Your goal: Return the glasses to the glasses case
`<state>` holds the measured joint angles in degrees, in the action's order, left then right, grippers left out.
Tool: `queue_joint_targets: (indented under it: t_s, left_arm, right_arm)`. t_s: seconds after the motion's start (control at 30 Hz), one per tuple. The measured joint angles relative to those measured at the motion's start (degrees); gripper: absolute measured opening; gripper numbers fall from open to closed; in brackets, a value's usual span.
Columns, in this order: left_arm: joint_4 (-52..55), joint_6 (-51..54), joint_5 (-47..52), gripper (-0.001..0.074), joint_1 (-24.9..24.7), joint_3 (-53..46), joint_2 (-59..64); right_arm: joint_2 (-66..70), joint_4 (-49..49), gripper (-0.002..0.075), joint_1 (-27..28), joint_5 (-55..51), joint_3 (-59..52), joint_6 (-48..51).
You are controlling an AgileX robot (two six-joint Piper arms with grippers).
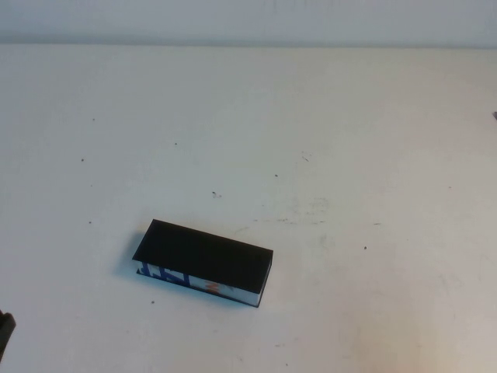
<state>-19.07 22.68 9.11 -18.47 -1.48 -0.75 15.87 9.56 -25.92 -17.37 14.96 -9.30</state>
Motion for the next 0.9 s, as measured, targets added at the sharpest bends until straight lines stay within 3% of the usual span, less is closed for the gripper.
queue_joint_targets:
  t_s: [0.1, 0.23, 0.63, 0.9]
  left_arm:
    - [0.0, 0.0, 0.0, -0.0001, 0.0, 0.0, 0.0]
    - [0.0, 0.0, 0.0, -0.0001, 0.0, 0.0, 0.0]
    - [0.0, 0.0, 0.0, -0.0001, 0.0, 0.0, 0.0]
    - [0.0, 0.0, 0.0, -0.0001, 0.0, 0.0, 0.0]
  right_arm:
    - [-2.2, 0.5, -0.0011, 10.6, 5.8, -6.6, -1.1]
    - [-9.1, -2.3, -0.0011, 19.1, 10.3, -14.5, -1.5]
    - [-16.3, -3.5, -0.0011, 20.7, -2.1, -16.5, -1.6]
    - [-16.3, -3.5, -0.0011, 20.7, -2.3, -16.5, -1.6]
